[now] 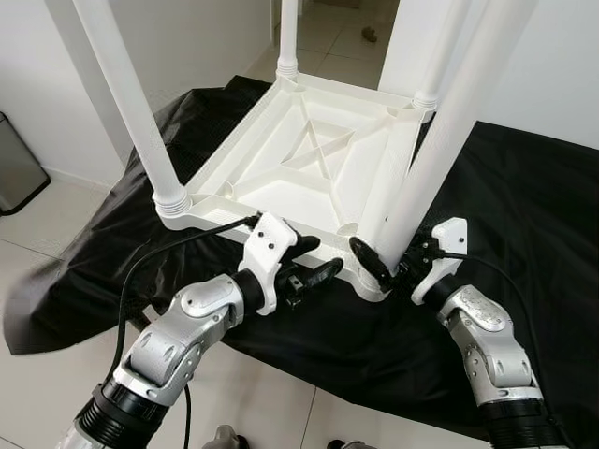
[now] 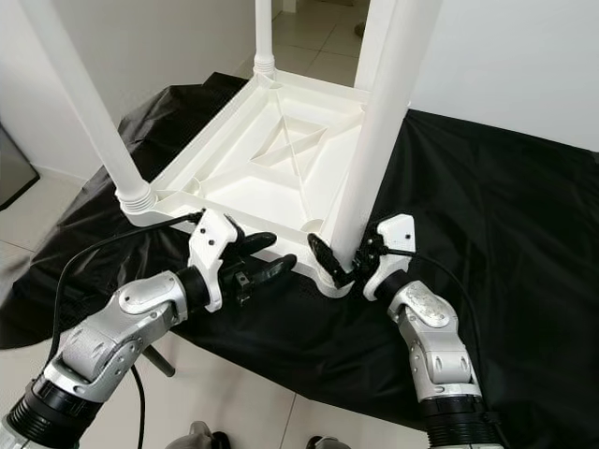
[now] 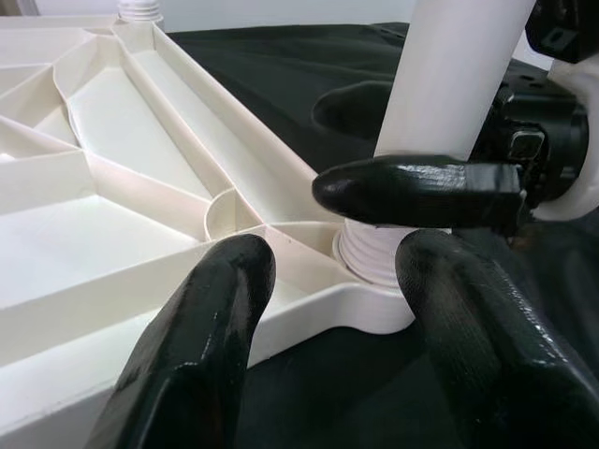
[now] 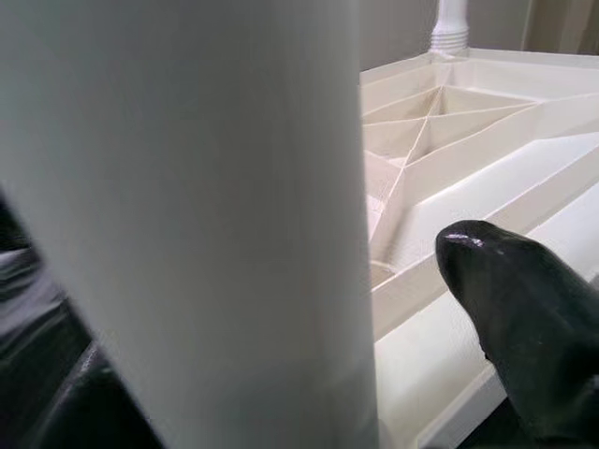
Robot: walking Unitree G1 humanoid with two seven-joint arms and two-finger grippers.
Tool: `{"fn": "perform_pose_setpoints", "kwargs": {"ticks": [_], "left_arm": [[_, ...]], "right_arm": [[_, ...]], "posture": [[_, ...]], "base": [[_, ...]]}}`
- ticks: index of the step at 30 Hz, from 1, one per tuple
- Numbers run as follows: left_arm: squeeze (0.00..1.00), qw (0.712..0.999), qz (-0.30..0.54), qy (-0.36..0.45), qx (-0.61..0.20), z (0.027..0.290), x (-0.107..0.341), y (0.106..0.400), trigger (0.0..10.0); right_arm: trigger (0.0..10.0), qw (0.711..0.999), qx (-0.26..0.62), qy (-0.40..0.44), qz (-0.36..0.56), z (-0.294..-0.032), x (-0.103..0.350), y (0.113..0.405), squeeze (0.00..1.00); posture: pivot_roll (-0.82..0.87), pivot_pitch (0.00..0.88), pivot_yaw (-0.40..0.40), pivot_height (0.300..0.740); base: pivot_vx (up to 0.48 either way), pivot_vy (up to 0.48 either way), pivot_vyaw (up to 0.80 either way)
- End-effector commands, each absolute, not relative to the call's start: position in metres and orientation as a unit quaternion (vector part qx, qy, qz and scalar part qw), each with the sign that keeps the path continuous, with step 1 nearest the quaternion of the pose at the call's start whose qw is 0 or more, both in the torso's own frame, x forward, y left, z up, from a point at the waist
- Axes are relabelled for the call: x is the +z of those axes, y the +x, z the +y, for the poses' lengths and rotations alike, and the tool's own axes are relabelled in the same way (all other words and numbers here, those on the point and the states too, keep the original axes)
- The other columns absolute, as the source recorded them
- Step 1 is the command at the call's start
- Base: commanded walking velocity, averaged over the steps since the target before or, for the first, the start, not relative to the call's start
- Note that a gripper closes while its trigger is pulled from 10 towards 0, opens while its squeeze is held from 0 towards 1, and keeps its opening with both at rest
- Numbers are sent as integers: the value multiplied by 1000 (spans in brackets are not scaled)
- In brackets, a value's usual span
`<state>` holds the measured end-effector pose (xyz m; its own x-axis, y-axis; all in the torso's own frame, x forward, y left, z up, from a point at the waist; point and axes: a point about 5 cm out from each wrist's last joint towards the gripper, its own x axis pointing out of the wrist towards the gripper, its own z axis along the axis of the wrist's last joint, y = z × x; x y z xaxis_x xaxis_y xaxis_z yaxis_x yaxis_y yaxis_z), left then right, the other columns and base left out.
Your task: Building children table
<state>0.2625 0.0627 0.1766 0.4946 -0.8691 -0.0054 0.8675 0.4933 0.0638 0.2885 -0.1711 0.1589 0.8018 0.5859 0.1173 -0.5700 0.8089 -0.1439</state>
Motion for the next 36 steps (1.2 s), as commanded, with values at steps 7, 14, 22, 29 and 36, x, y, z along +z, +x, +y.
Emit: {"fn": "perform_pose_setpoints", "kwargs": {"ticks": [7, 14, 22, 29, 36], "left_arm": [[0, 845, -10, 35, -534, 64, 172, 255, 10000], [0, 846, -6, 38, -531, 67, 171, 253, 10000], [0, 848, -5, 33, -529, 68, 171, 251, 10000], [0, 848, -4, 30, -529, 66, 171, 250, 10000], [0, 846, -2, 28, -533, 65, 170, 250, 10000]], "right_arm": [[0, 944, 321, -45, -65, -183, 155, 289, 0], [0, 947, 312, -52, -57, -192, 154, 291, 0], [0, 982, 174, -47, -51, -209, 150, 290, 0], [0, 995, 87, -18, -55, -200, 147, 282, 0], [0, 994, -93, 13, -49, -197, 144, 278, 0]], "posture": [[45, 87, -29, 740], [55, 99, -34, 740], [52, 116, -42, 740], [39, 122, -42, 740], [28, 122, -38, 740]], "base": [[0, 0, 0], [0, 0, 0], [0, 0, 0], [0, 0, 0], [0, 0, 0]]}}
